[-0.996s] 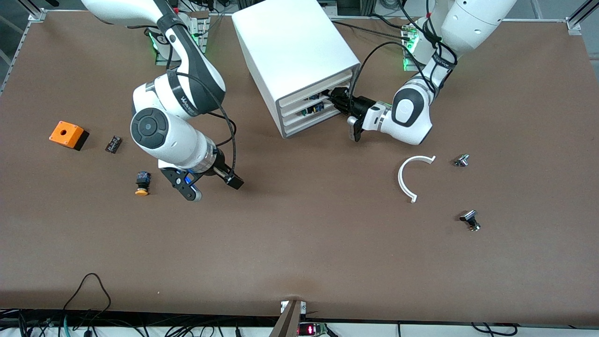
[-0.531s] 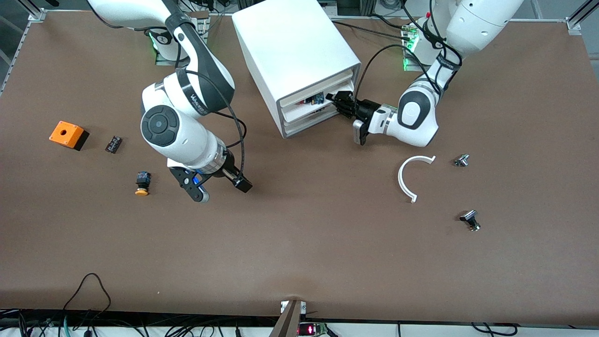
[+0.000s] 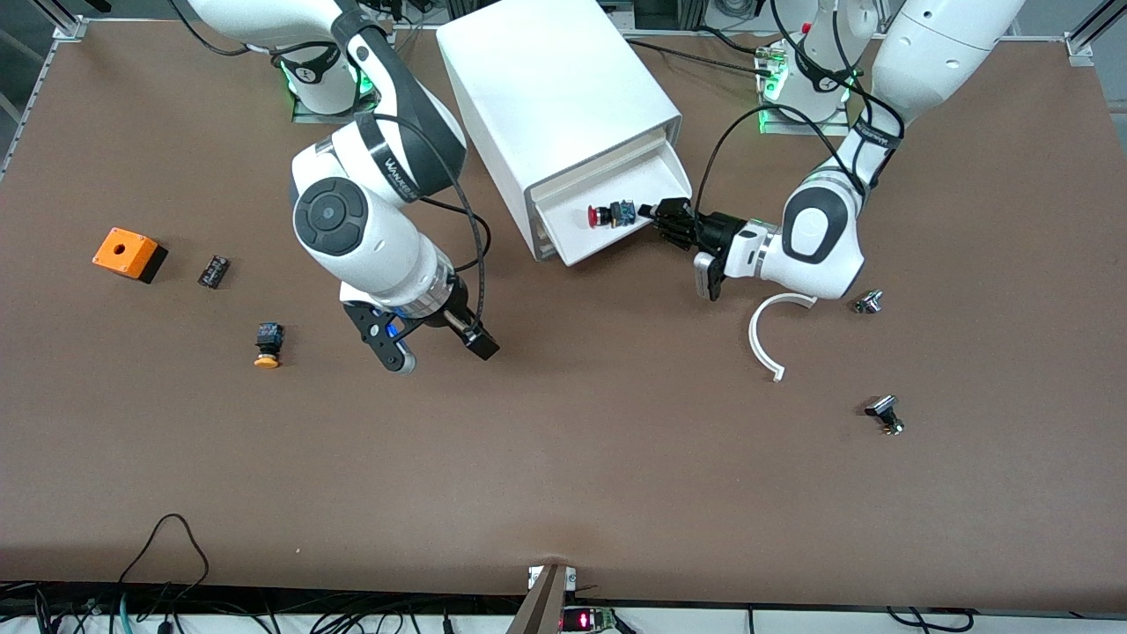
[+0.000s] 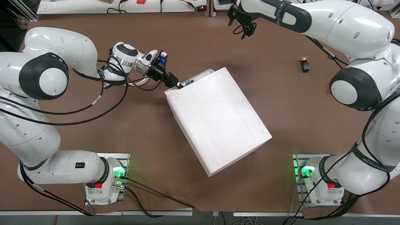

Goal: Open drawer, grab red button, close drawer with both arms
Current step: 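Pull the drawer open with the left gripper while the right gripper approaches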

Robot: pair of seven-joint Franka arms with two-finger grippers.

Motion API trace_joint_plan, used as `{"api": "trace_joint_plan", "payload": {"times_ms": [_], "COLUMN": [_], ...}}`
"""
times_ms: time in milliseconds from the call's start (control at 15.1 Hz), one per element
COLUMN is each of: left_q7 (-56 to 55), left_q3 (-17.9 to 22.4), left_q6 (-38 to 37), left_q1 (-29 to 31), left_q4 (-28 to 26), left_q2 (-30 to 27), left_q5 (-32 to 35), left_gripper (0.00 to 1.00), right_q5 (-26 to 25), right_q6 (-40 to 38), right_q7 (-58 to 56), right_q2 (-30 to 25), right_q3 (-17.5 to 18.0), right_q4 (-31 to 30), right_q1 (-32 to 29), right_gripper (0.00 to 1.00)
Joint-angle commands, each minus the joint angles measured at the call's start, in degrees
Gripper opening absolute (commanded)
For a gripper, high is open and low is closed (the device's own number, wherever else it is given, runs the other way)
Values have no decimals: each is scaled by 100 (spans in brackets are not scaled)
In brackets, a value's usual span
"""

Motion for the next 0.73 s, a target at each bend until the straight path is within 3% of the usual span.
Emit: {"api": "trace_joint_plan", "payload": {"times_ms": [0, 399, 664], "left_q7": [-379, -476, -520], "left_q3": [17, 105, 114], "left_q6": [-4, -12, -21], "left_q1": [106, 168, 265], "left_q4": [489, 631, 1008], "left_q2": [218, 298, 517], "left_q5": [354, 512, 662], "left_gripper": [0, 0, 0], "right_q5": [75, 75, 84], "right_q6": [-117, -91, -100], "right_q7": [309, 792, 995], "right_q2": [227, 341, 359], "right_q3": [-23, -14, -14], "right_q4": [479, 813, 928], "right_q1": [140, 352, 519], "right_gripper": [99, 99, 99]}}
